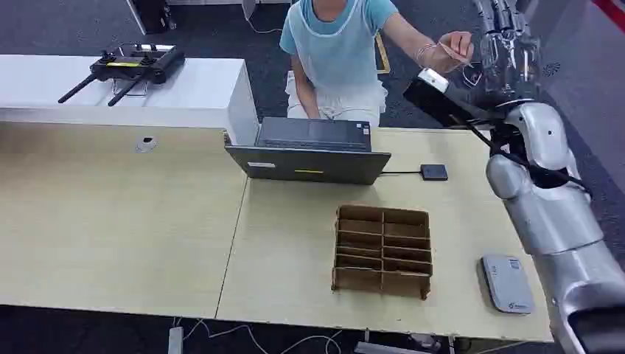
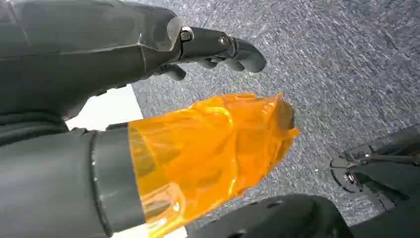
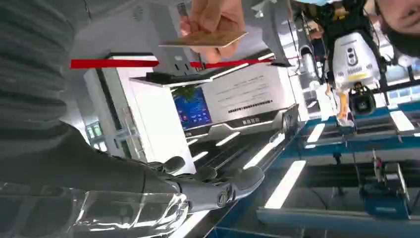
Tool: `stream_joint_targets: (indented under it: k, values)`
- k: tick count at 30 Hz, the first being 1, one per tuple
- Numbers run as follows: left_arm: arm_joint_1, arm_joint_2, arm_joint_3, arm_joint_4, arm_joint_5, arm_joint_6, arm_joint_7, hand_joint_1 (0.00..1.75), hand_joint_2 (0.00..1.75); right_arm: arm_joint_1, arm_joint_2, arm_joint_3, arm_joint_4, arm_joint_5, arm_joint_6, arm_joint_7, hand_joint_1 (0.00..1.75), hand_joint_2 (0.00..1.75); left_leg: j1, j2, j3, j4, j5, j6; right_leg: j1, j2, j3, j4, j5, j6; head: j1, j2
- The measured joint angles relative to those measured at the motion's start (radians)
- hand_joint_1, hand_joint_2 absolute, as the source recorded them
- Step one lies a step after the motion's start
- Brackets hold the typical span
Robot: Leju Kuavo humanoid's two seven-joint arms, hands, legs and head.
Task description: Pass the card to the sensor for recognition and then transmit it.
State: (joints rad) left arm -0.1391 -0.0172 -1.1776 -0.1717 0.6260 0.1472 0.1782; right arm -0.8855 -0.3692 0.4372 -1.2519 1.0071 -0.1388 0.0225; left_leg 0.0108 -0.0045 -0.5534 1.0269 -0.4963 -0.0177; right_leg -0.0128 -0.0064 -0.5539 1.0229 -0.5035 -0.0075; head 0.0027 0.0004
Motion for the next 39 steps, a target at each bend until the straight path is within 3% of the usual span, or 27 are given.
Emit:
stream_joint_targets:
  k: [13,15,16,17,20,39]
  values:
    - [-0.006,0.0,-0.014,0.0,0.003,-0.01,0.0,0.0,0.0,-0.119,0.05,0.081,0.214,-0.005,0.014,0.023,0.0,1.75,0.0,0.0,0.0,0.0,0.0,0.0,0.0,0.0,0.0,0.0,0.0,0.0,0.0,0.0]
    - [-0.005,0.001,-0.014,0.0,0.004,-0.01,0.0,0.0,0.0,-0.124,0.051,0.085,0.227,-0.009,0.012,0.024,0.28,1.75,0.0,0.0,0.0,0.0,0.0,0.0,0.0,0.0,0.0,0.0,0.0,0.0,0.0,0.0]
    - [-0.005,0.002,-0.014,0.0,0.005,-0.01,-0.001,0.0,0.0,-0.126,0.051,0.087,0.233,-0.012,0.011,0.024,1.38,1.75,0.0,0.0,0.0,0.0,0.0,0.0,0.0,0.0,0.0,0.0,0.0,0.0,0.0,0.0]
    - [-0.005,0.002,-0.014,0.0,0.006,-0.01,-0.002,0.0,0.0,-0.127,0.051,0.09,0.241,-0.013,0.01,0.025,1.68,1.75,0.0,0.0,0.0,0.0,0.0,0.0,0.0,0.0,0.0,0.0,0.0,0.0,0.0,0.0]
    - [-0.005,0.003,-0.015,0.0,0.006,-0.01,-0.002,0.0,0.0,-0.127,0.051,0.092,0.258,-0.018,0.007,0.024,1.75,1.75,0.0,0.0,0.0,0.0,0.0,0.0,0.0,0.0,-0.001,0.0,0.0,0.0,0.0,0.0]
    - [-0.005,0.004,-0.029,0.0,0.01,-0.008,-0.002,0.0,0.0,-0.129,0.05,0.092,0.304,-0.031,-0.028,0.019,1.75,1.75,0.0,0.0,0.0,0.001,0.0,0.0,0.0,0.0,-0.001,0.0,0.0,0.0,0.0,0.0]
